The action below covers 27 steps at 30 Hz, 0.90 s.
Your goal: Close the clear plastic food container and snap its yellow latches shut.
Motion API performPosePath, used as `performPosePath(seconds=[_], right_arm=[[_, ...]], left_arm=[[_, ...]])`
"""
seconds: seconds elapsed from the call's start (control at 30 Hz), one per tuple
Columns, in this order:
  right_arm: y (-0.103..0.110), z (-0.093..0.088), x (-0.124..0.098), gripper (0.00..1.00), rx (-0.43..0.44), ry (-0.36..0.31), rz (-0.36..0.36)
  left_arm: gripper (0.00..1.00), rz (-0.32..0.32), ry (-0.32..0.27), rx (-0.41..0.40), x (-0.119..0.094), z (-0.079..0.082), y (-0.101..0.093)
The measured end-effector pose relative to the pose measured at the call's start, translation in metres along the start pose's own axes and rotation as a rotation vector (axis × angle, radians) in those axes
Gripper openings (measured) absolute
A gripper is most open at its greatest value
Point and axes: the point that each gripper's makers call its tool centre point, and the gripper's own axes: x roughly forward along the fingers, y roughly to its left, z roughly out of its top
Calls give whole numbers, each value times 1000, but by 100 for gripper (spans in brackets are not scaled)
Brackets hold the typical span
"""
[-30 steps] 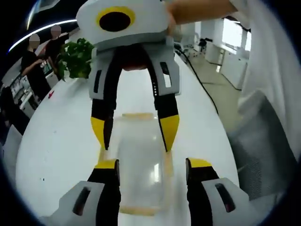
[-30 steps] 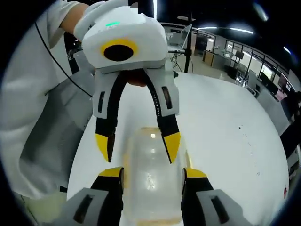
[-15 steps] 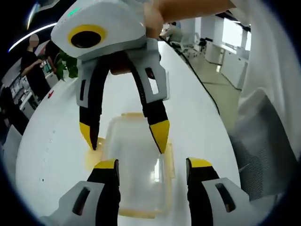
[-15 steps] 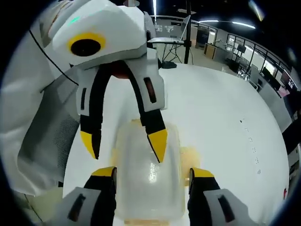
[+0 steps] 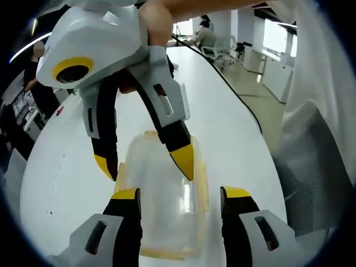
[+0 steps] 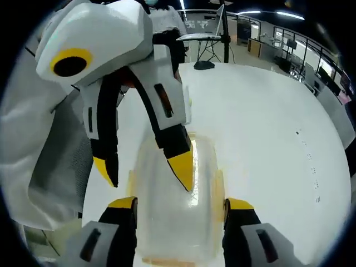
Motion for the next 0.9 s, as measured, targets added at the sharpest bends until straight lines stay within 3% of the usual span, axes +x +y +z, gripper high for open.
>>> performPosePath(seconds=[0.27, 0.4, 0.57, 0.73, 0.9], right_arm=[[4, -1, 2, 62, -41, 37, 5], [4, -1, 2, 62, -36, 46, 8], [4, -2, 3, 62, -28, 55, 9], [4, -1, 3, 62, -25, 72, 9], [3, -2, 4, 62, -10, 90, 8]], left_arm=[[54, 17, -1, 0, 4, 3, 2], [56, 42, 42, 97, 5, -3, 1], [52, 101, 55, 108, 7, -3, 5], [52, 114, 44, 124, 8, -5, 4], [53, 146, 77, 167, 12, -5, 2]])
